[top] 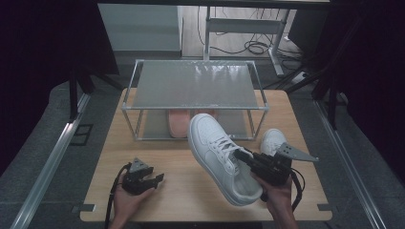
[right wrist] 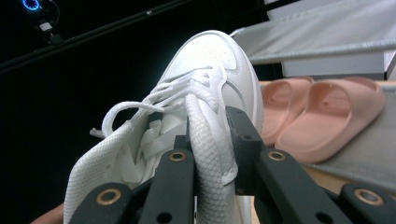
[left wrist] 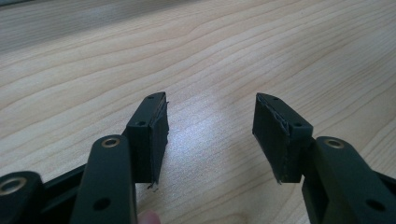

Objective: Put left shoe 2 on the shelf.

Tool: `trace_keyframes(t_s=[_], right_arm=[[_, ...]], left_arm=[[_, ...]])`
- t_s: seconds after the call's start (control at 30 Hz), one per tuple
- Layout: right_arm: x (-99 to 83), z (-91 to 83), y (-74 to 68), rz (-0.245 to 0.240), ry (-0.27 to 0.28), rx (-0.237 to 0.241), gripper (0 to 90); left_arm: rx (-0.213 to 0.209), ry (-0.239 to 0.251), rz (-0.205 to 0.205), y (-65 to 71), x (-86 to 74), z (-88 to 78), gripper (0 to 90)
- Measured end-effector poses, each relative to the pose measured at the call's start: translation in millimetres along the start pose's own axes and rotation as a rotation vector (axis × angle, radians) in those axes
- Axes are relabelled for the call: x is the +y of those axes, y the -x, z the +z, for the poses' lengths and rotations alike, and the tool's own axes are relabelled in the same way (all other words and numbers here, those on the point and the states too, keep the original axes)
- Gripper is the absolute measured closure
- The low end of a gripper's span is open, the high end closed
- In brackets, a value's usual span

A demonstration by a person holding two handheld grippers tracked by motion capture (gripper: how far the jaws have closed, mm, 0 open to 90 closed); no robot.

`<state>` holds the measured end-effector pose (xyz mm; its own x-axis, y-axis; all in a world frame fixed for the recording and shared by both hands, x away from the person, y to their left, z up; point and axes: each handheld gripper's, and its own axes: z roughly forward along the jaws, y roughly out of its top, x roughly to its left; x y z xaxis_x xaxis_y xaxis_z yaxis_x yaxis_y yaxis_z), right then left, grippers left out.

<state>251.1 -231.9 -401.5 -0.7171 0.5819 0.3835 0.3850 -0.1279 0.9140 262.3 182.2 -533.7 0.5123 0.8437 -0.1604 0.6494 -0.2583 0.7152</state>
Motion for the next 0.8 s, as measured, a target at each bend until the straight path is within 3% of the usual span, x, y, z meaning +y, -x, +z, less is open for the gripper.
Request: trace_keyframes(t_s=[0.5, 0.8], right_arm=[[39.6, 12.2, -4.3, -0.023, 0.059, 0.024, 81.7], [64.7, 34.2, 0.7, -0.024, 0.070, 0.006, 81.8]], left_arm=[[-0.003, -0.002, -0.004, -1.2, -0.6, 0.4, 46.1], [-0.004, -0.003, 0.001, -1.3, -0.7, 0.9, 46.1]])
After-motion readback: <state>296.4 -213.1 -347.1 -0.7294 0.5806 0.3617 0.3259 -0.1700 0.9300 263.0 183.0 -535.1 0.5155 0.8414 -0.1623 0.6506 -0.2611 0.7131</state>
